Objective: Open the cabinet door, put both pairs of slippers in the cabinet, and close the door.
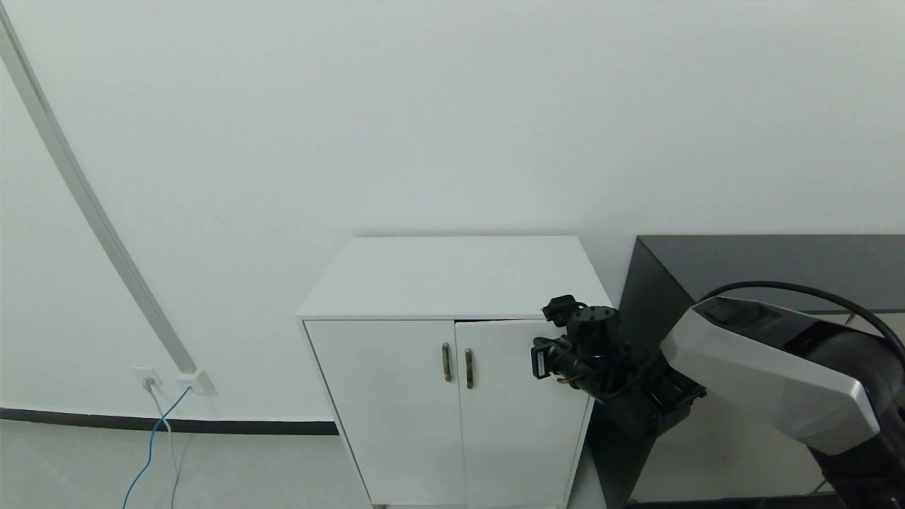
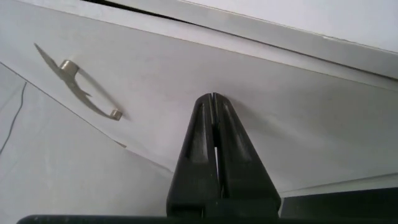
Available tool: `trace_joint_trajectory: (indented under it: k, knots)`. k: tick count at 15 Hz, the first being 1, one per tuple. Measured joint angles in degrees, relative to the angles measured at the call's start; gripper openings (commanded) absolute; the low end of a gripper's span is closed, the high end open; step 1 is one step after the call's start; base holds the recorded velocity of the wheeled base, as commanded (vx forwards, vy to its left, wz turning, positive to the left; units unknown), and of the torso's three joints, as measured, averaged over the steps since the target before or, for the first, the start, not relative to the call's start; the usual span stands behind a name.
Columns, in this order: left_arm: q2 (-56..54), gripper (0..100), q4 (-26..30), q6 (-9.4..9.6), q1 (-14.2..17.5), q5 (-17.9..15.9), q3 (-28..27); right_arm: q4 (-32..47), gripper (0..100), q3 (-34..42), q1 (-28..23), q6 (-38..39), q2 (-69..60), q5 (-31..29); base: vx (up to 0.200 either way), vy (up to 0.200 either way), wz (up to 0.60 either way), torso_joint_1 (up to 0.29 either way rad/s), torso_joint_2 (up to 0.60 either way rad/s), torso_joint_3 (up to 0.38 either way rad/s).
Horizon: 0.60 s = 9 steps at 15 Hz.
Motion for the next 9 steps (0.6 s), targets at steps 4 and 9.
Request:
trace_joint_trajectory:
  k: [4, 9]
  knots:
    - [0.0, 0, 0.0, 0.02, 0.0, 0.0, 0.0, 0.98, 0, -1.44, -0.44, -0.01, 0.57, 0.0, 0.0, 0.0, 0.0, 0.0, 0.0, 0.0]
    - [0.0, 0, 0.0, 0.02, 0.0, 0.0, 0.0, 0.93, 0, -2.32, -0.88, -0.01, 1.07, 0.02, 0.0, 0.0, 0.0, 0.0, 0.0, 0.0]
